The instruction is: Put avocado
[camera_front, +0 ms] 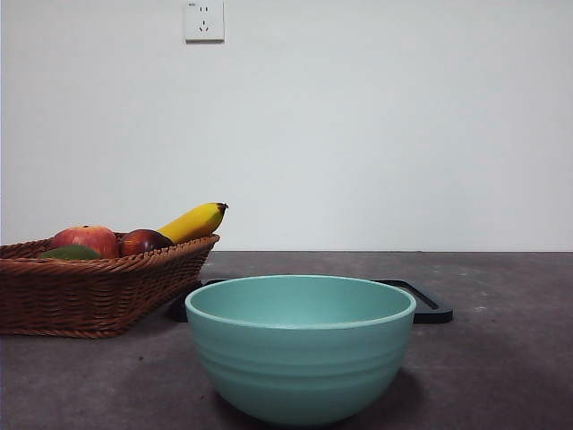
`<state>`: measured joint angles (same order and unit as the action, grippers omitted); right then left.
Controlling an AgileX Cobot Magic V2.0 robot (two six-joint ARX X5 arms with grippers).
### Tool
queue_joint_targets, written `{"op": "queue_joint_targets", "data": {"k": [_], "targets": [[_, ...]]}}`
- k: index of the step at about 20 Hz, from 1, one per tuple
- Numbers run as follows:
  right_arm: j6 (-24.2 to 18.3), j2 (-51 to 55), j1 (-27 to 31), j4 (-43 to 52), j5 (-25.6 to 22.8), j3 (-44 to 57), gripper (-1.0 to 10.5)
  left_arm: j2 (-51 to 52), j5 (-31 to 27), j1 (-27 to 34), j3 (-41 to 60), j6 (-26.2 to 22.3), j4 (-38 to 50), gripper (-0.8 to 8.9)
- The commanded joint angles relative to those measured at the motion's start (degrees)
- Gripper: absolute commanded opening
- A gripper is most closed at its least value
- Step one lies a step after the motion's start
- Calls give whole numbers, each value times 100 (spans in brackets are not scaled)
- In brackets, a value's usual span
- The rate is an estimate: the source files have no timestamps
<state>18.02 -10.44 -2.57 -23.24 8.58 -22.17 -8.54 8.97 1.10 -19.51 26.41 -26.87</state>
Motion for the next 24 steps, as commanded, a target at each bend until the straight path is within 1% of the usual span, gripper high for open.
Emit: {"op": "queue_joint_targets", "data": {"k": [1,6,11,14,16,17,20,22,24], "targets": [[-190,-470,4,-317,328,-564,6,-420,343,11,-490,-387,-258,10],[-717,-1473,-7,-1327,1224,-1602,7,-1311,981,9,-1331,-1080,-1012,10],[-1207,-2315,-199,-2391,1827,-2529,7,-2024,1659,-92,-2048,-1512,-1794,10],[-1467,-2712,-450,-2973,1912,-3003,7,-2345,2022,-238,-2450,-1679,-2216,10],[-1707,-3010,-804,-3427,2041,-3333,7,-2599,2310,-385,-2844,-1880,-2712,10],[-1759,-3121,-997,-3574,2127,-3442,7,-2693,2356,-463,-3038,-1993,-2946,10],[-1895,-3307,-1563,-3864,2142,-3589,7,-2809,2461,-664,-3432,-2155,-3438,10],[-1941,-3338,-1875,-3945,2138,-3591,7,-2806,2459,-761,-3528,-2258,-3620,10],[-1993,-3340,-2048,-3945,2138,-3591,7,-2809,2459,-804,-3530,-2260,-3683,10]]}}
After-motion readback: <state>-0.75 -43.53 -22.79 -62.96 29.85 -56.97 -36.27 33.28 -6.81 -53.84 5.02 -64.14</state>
